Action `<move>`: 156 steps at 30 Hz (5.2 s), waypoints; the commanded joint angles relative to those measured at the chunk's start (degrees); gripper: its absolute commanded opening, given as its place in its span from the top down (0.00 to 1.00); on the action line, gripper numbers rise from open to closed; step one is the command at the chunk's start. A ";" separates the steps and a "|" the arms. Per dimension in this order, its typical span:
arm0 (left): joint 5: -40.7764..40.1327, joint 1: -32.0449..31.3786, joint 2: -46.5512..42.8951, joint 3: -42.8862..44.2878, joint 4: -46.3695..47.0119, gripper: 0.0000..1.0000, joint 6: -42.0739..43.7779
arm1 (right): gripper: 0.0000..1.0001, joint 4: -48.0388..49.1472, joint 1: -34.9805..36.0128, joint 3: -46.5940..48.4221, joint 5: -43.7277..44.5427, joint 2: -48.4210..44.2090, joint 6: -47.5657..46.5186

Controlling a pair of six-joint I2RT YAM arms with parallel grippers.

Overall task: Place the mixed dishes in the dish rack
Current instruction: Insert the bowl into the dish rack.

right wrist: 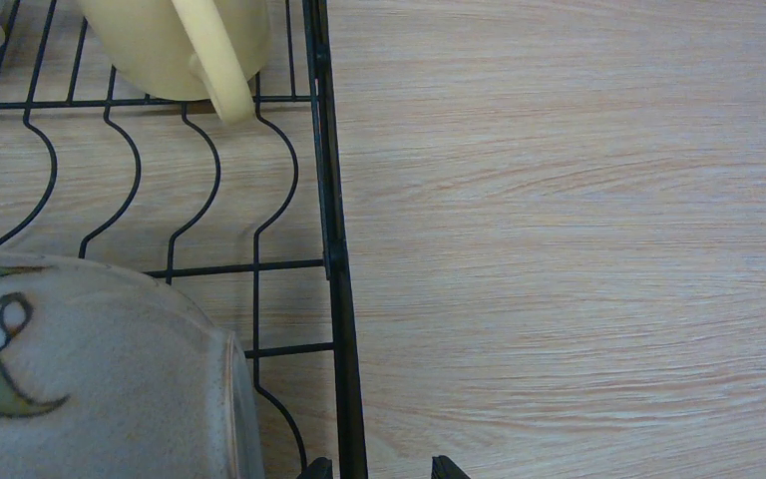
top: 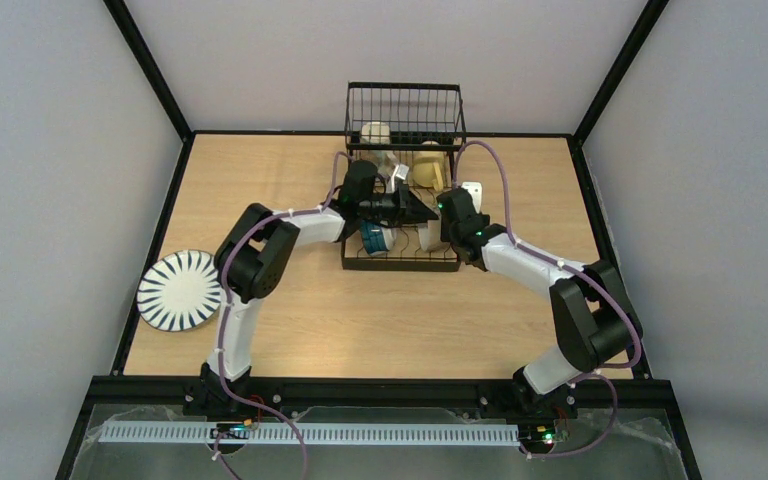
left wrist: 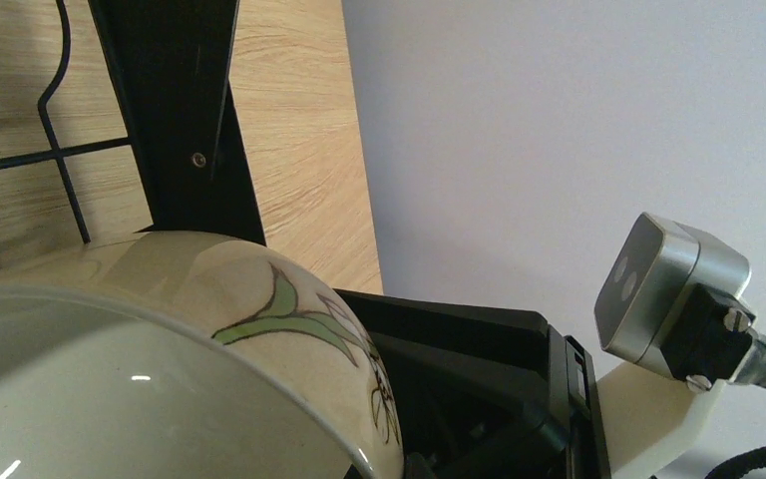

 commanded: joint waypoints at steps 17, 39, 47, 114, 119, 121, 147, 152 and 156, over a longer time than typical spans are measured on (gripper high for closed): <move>1.99 -1.13 7.28 10.12 -1.58 0.98 -1.71 | 0.44 1.19 -0.83 1.91 2.17 0.12 0.88; 1.94 -3.00 4.21 10.42 -0.79 0.99 -5.45 | 0.41 1.25 -1.76 1.72 4.30 -1.78 2.45; 0.34 -3.83 4.03 10.24 1.94 0.98 -8.88 | 0.41 1.35 -2.04 1.50 4.20 -2.59 2.64; -5.32 -1.17 0.17 3.85 -19.24 0.72 5.77 | 0.39 2.92 -3.57 2.29 -4.74 1.93 3.07; -5.77 -0.67 -0.23 3.85 -20.89 0.64 6.79 | 0.39 2.83 -3.57 2.76 -4.67 2.15 2.98; -5.96 -0.61 -0.53 3.94 -21.55 0.58 7.12 | 0.39 2.71 -3.57 2.85 -4.51 2.25 3.03; -14.46 0.66 -3.93 7.47 -36.92 0.38 12.49 | 0.36 1.72 -3.57 3.47 -3.53 0.93 3.15; -15.41 0.61 -3.76 8.54 -37.55 0.38 11.99 | 0.35 1.68 -3.57 3.37 -3.58 0.40 2.98; -16.86 0.62 -4.29 8.99 -38.72 0.37 12.36 | 0.35 1.65 -3.57 3.45 -3.42 0.09 2.80</move>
